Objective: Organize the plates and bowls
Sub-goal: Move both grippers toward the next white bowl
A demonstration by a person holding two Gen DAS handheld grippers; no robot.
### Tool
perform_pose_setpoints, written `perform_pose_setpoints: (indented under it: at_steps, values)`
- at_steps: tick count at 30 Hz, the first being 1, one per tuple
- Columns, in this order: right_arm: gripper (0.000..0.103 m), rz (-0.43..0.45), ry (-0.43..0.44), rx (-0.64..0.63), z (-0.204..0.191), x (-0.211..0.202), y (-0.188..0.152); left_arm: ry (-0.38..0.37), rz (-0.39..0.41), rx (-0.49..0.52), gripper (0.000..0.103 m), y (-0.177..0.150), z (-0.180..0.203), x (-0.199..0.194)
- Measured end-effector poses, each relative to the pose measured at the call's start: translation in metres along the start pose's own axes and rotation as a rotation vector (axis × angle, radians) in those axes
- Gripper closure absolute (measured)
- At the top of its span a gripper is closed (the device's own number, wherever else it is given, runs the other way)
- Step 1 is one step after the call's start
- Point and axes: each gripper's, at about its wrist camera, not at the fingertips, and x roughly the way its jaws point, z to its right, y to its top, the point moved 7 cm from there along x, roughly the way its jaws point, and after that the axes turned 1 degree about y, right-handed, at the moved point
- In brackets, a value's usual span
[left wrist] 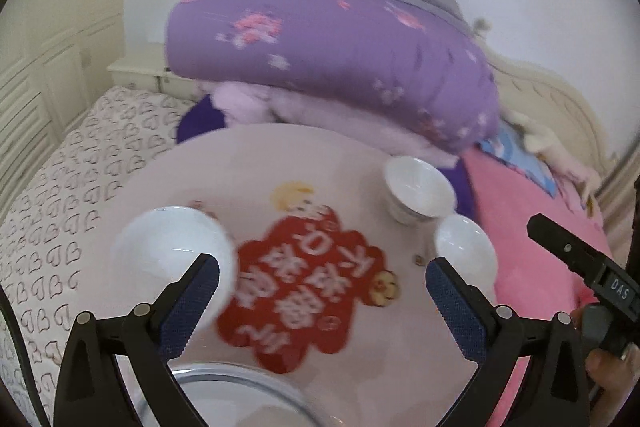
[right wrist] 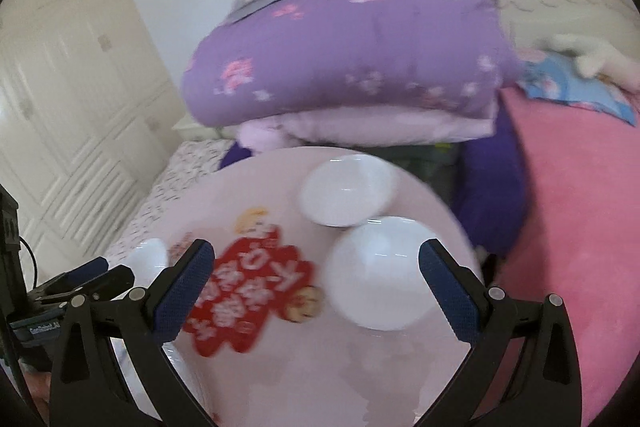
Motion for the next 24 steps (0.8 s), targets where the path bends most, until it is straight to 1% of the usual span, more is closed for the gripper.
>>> perform_pose_setpoints:
  at_steps: [6,8,13,16,18,21,24]
  values:
    - [0.0,0.0,-0.088,0.034,0.051,-0.011,-0.007,-0.033,-0.035,0.041,0.001,0.012,0.036,0.032]
    - [0.0,-0.007,-0.105,0.041,0.063,-0.01,-0.012,-0.033,-0.042,0.051,0.001,0.017,0.049,0.048]
    - [0.0,-0.027,-0.151,0.057,0.091,-0.001,-0.02,-0.017,-0.078,0.064,0.001,0.015,0.07,0.082]
    - [0.0,-0.055,-0.158,0.075,0.105,0.012,-0.025,-0.005,-0.113,0.062,0.001,0.013,0.079,0.108]
    - [0.0,-0.076,-0.155,0.076,0.109,0.021,-0.028,-0.007,-0.142,0.058,0.001,0.011,0.083,0.126]
    - [0.0,-0.117,-0.145,0.079,0.114,0.039,-0.035,0.011,-0.17,0.051,0.001,0.009,0.088,0.153]
    - [0.0,-0.141,-0.136,0.085,0.118,0.052,-0.039,0.002,-0.21,0.033,0.002,0.007,0.092,0.178]
